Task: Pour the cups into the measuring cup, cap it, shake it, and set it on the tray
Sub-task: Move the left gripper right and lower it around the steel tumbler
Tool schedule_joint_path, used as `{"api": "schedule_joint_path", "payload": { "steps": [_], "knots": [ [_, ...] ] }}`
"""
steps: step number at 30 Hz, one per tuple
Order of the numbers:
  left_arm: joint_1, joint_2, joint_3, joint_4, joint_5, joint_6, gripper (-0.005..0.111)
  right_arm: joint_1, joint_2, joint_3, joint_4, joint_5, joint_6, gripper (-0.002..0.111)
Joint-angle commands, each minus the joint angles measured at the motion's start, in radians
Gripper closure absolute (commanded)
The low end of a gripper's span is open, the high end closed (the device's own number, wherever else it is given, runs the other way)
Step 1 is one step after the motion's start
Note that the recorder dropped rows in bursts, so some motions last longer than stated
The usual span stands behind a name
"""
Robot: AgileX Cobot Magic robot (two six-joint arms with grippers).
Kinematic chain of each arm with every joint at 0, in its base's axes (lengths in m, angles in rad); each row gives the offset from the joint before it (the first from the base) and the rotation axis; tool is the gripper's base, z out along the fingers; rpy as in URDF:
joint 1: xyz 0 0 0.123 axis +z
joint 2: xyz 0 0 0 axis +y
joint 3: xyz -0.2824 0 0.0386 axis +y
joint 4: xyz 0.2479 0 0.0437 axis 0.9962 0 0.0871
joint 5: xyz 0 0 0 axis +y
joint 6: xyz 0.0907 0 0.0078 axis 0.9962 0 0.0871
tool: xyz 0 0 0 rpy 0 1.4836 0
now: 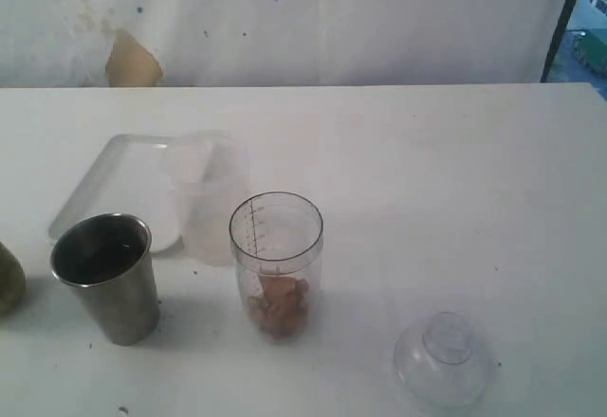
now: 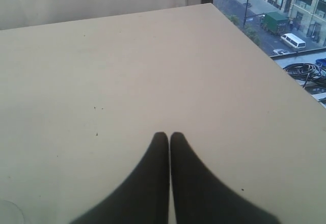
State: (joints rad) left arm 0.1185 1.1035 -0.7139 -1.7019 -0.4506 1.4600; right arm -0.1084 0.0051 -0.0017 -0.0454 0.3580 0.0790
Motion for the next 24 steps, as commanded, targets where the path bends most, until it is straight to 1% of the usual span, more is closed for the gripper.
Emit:
{"api": "schedule_joint_path", "payload": {
  "steps": [1,3,4,5,6,8,9,10,12,13,14,16,18,21,24],
  "knots": [
    [-0.09,-0.004,-0.059,0.165,-0.098,-0.029,0.002,-0.004,-0.005,0.002,-0.003,-0.007,0.004,0.107],
    [-0.172,-0.038,-0.062,0.325,-0.27,-0.209,0.002,-0.004,-0.005,0.002,-0.003,-0.007,0.004,0.107],
    [-0.218,-0.062,-0.059,0.369,-0.339,-0.311,0.002,-0.004,-0.005,0.002,-0.003,-0.007,0.004,0.107],
    [-0.249,-0.084,-0.051,0.426,-0.356,-0.419,0.002,-0.004,-0.005,0.002,-0.003,-0.007,0.004,0.107],
    [-0.28,-0.113,-0.036,0.514,-0.326,-0.504,0.002,-0.004,-0.005,0.002,-0.003,-0.007,0.004,0.107],
    [-0.315,-0.155,0.002,0.768,-0.202,-0.705,0.002,-0.004,-0.005,0.002,-0.003,-0.007,0.004,0.107],
    [-0.325,-0.165,0.017,0.958,-0.145,-0.866,0.002,-0.004,-0.005,0.002,-0.003,-0.007,0.004,0.107],
    [-0.332,-0.17,0.031,1.149,-0.123,-1.052,0.002,-0.004,-0.005,0.002,-0.003,-0.007,0.004,0.107],
    [-0.332,-0.172,0.056,1.421,-0.119,-1.36,0.002,-0.004,-0.005,0.002,-0.003,-0.007,0.004,0.107],
    [-0.332,-0.172,0.078,1.526,-0.145,-1.495,0.002,-0.004,-0.005,0.002,-0.003,-0.007,0.004,0.107],
    [-0.332,-0.172,0.098,1.609,-0.175,-1.585,0.002,-0.004,-0.005,0.002,-0.003,-0.007,0.004,0.107],
    [-0.332,-0.172,0.153,1.713,-0.244,-1.658,0.002,-0.004,-0.005,0.002,-0.003,-0.007,0.004,0.107],
    [-0.332,-0.172,0.199,1.726,-0.256,-1.737,0.002,-0.004,-0.005,0.002,-0.003,-0.007,0.004,0.107],
    [-0.332,-0.174,0.256,1.755,-0.245,-1.743,0.002,-0.004,-0.005,0.002,-0.003,-0.007,0.004,0.107],
    [-0.332,-0.2,0.314,1.761,-0.179,-1.772,0.002,-0.004,-0.005,0.002,-0.003,-0.007,0.004,0.107]
  ]
}}
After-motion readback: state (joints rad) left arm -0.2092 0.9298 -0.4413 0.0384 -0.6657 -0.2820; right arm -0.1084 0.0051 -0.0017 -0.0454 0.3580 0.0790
